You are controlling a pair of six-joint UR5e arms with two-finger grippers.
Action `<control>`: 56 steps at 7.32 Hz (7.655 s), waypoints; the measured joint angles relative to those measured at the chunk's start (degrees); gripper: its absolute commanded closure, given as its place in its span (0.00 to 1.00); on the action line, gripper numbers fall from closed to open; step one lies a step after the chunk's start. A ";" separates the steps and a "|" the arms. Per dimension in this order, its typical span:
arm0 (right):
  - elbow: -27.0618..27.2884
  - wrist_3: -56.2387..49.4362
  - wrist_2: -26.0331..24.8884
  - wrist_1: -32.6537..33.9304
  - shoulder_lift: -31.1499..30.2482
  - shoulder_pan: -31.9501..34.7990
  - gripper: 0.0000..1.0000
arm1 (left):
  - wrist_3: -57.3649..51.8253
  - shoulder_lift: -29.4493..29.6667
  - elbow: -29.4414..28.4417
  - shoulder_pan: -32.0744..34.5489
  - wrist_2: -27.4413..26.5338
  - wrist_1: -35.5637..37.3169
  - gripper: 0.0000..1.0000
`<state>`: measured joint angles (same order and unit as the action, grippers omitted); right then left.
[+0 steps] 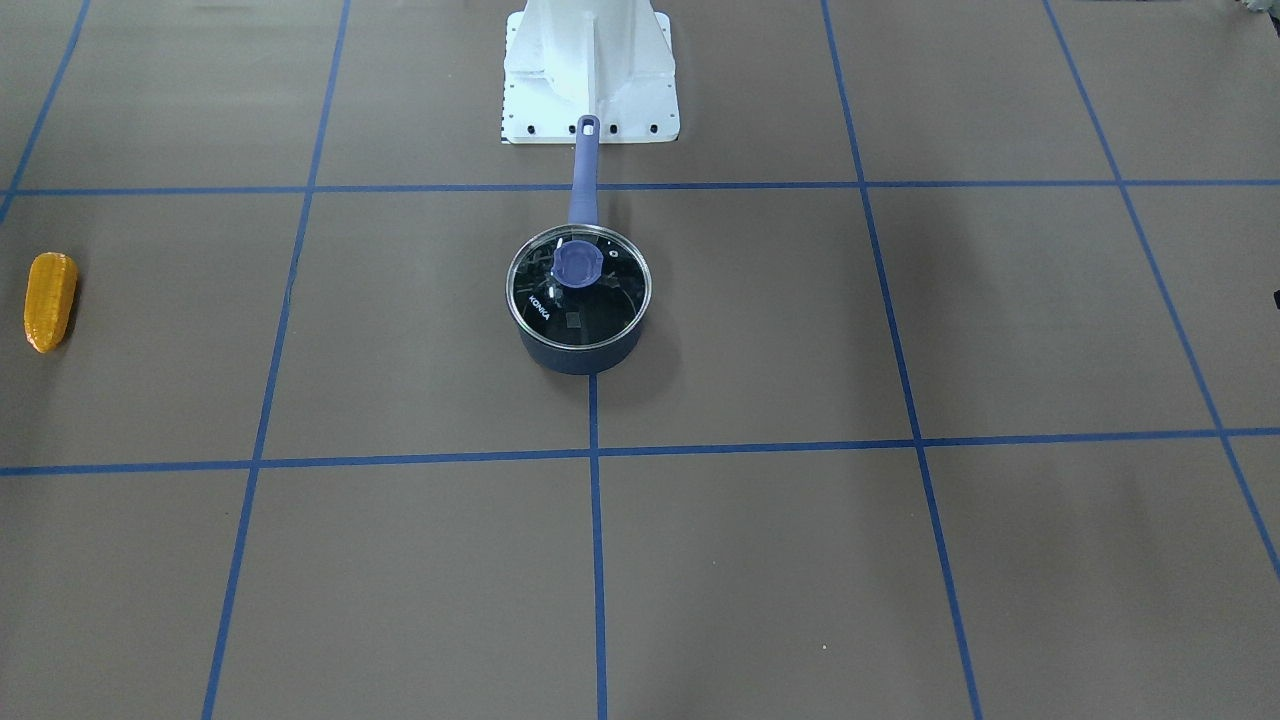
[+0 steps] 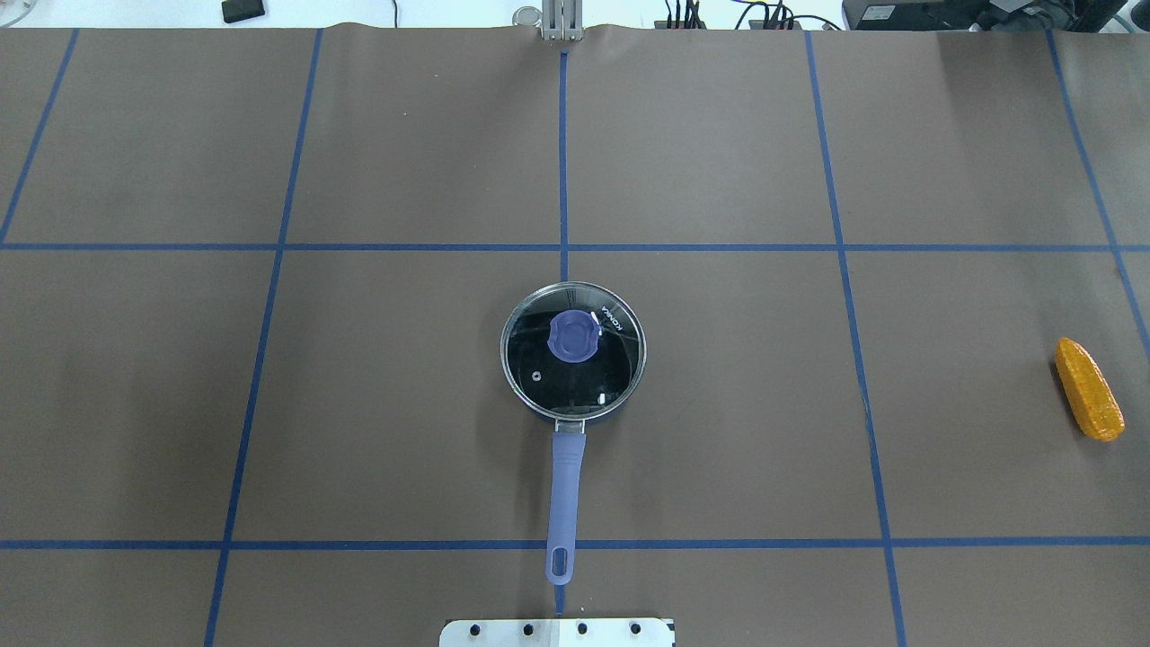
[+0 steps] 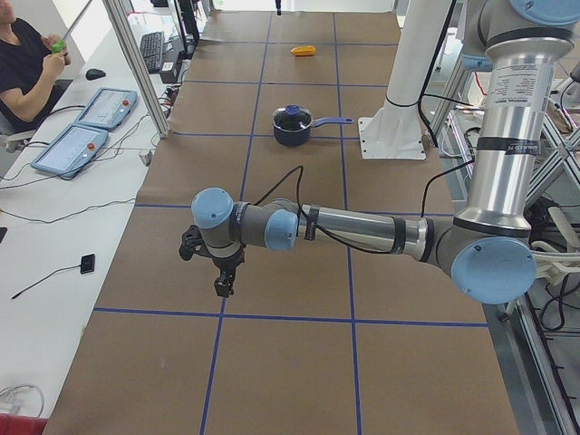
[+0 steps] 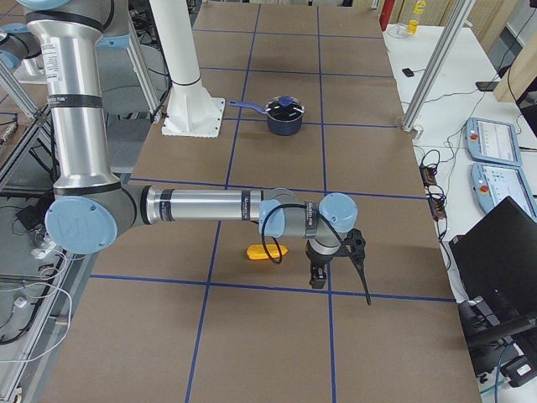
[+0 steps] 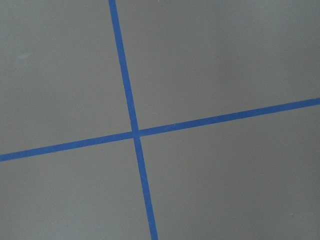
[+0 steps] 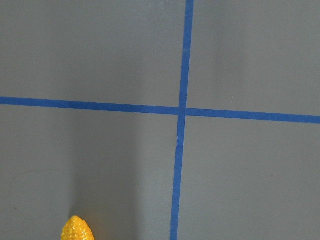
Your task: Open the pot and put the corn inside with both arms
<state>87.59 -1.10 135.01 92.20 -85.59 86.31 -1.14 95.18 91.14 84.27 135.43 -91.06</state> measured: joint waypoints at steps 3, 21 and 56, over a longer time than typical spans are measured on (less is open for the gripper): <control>0.36 -0.05 -0.08 0.00 1.07 0.00 0.00 | 1.04 0.62 0.33 -0.05 0.01 0.02 0.00; 2.56 0.15 0.02 0.01 2.83 -0.53 0.00 | 63.52 48.82 3.81 -47.50 -14.26 16.11 0.00; 6.27 29.43 -10.30 -36.65 -15.75 -28.98 0.00 | 67.84 48.08 -2.61 -52.33 -16.95 4.80 0.49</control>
<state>93.86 28.32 124.70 55.55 -101.34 57.33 66.70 143.26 88.54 31.94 118.49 -86.26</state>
